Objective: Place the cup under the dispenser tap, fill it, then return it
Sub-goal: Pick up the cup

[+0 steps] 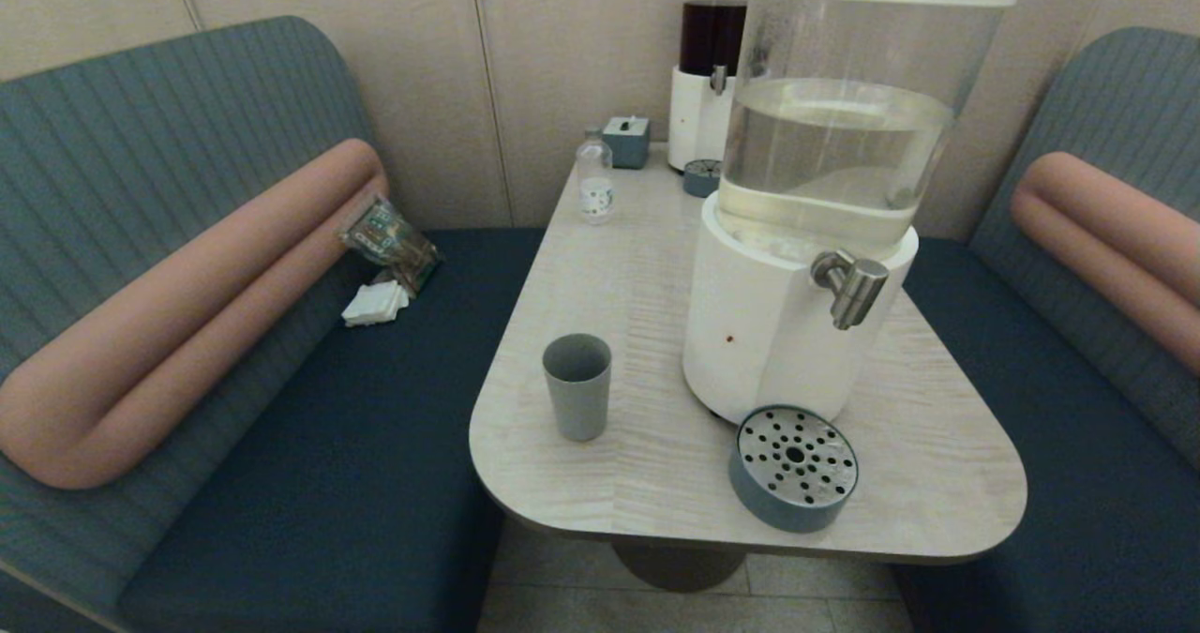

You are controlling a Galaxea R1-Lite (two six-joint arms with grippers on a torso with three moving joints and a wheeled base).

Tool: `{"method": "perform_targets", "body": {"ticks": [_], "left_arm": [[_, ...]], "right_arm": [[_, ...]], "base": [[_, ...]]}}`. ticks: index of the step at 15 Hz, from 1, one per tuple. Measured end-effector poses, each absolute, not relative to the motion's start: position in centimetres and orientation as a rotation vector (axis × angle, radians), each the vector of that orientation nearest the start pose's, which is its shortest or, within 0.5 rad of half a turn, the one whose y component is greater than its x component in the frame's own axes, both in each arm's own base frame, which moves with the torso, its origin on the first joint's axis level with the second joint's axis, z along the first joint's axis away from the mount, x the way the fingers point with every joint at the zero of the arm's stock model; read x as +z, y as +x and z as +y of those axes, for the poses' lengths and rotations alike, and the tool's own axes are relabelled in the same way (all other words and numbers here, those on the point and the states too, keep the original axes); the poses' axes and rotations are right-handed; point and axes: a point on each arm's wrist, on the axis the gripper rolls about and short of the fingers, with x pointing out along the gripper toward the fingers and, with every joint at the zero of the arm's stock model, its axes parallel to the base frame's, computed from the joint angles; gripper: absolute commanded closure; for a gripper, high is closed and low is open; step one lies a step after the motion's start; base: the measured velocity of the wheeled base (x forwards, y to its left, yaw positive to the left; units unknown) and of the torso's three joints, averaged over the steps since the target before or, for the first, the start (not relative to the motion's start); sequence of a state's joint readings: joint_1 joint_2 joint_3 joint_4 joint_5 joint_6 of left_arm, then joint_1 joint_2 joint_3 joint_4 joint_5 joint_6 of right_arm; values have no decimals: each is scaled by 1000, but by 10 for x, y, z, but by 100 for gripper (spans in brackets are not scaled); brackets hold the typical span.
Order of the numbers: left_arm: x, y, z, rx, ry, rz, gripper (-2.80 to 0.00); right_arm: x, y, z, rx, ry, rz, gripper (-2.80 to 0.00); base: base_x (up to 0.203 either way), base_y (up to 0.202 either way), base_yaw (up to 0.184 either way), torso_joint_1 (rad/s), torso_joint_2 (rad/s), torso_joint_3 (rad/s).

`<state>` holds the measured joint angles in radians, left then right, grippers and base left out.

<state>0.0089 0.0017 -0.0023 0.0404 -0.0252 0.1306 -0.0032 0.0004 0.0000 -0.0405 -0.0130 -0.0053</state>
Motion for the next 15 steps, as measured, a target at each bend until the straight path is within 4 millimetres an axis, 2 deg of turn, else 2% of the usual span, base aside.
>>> {"method": "perform_targets", "body": {"ticks": [15], "left_arm": [[72, -23, -1, -44, 188, 43, 0]], "right_arm": [[80, -23, 0, -16, -6, -40, 0]], "base": [[0, 0, 0, 0, 0, 0]]}}
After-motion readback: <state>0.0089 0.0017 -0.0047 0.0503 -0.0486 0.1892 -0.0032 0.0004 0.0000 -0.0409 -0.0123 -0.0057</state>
